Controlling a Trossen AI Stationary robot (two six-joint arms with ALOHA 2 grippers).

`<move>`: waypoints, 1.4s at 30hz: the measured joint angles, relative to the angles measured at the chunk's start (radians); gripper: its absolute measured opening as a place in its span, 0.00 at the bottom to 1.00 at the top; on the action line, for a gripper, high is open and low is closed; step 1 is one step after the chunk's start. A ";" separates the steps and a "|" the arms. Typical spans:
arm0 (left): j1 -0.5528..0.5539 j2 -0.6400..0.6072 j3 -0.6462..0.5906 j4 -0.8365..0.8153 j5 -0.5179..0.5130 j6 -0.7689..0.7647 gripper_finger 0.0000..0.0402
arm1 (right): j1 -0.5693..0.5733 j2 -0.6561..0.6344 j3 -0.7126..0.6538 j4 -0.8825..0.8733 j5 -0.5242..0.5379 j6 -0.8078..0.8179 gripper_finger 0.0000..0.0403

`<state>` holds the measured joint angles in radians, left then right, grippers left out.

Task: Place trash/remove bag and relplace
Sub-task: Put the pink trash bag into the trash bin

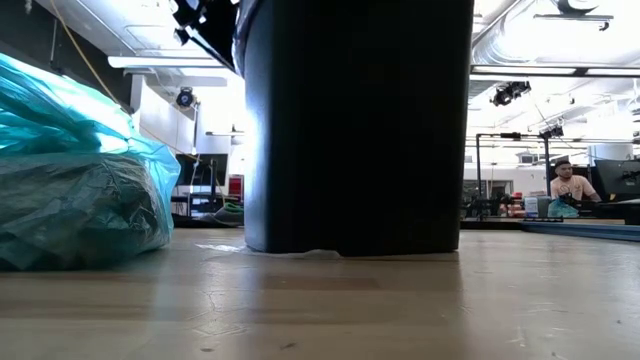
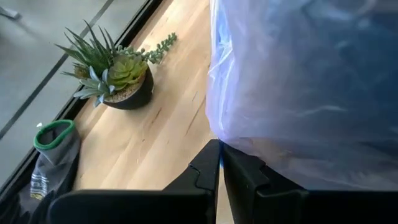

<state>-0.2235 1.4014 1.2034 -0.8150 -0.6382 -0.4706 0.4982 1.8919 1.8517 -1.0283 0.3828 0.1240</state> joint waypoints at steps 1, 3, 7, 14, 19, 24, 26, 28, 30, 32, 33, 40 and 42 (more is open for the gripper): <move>-0.002 0.000 0.000 0.000 0.003 -0.005 0.01 | 0.000 0.000 0.001 -0.002 0.001 0.000 0.01; -0.009 -0.006 0.000 -0.004 0.005 -0.017 0.02 | 0.009 -0.001 0.010 -0.009 0.001 0.000 0.04; -0.029 -0.027 0.000 -0.005 0.004 -0.017 0.07 | 0.040 0.000 0.057 -0.013 0.033 0.003 0.20; -0.072 -0.085 0.000 -0.004 -0.037 -0.023 0.18 | 0.098 0.000 0.190 -0.018 0.149 -0.019 0.53; -0.118 -0.127 0.000 -0.004 -0.076 -0.034 0.22 | 0.155 -0.002 0.307 -0.045 0.204 -0.031 0.60; -0.202 -0.147 0.000 0.066 -0.075 0.038 0.24 | 0.216 -0.003 0.407 -0.233 0.338 0.097 0.58; -0.247 -0.147 0.000 0.139 -0.087 0.129 0.24 | 0.237 -0.003 0.428 -0.314 0.350 0.187 0.56; -0.285 -0.141 0.000 0.213 -0.121 0.218 0.24 | 0.254 -0.003 0.432 -0.388 0.372 0.300 0.55; -0.312 -0.138 0.000 0.265 -0.191 0.259 0.24 | 0.270 -0.003 0.427 -0.487 0.405 0.440 0.53; -0.328 -0.138 0.000 0.292 -0.244 0.256 0.24 | 0.282 -0.003 0.403 -0.552 0.418 0.581 0.52; -0.334 -0.139 0.000 0.297 -0.257 0.239 0.24 | 0.288 -0.006 0.377 -0.540 0.421 0.619 0.51; -0.417 -0.095 0.000 0.293 -0.216 0.059 0.24 | 0.333 -0.012 0.164 -0.543 0.417 0.839 0.46; -0.445 -0.058 0.000 0.297 -0.220 0.029 0.24 | 0.334 -0.011 0.079 -0.542 0.419 0.929 0.44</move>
<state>-0.6689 1.3432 1.2034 -0.5182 -0.8580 -0.4413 0.8322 1.8809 1.9305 -1.5707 0.8015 1.0527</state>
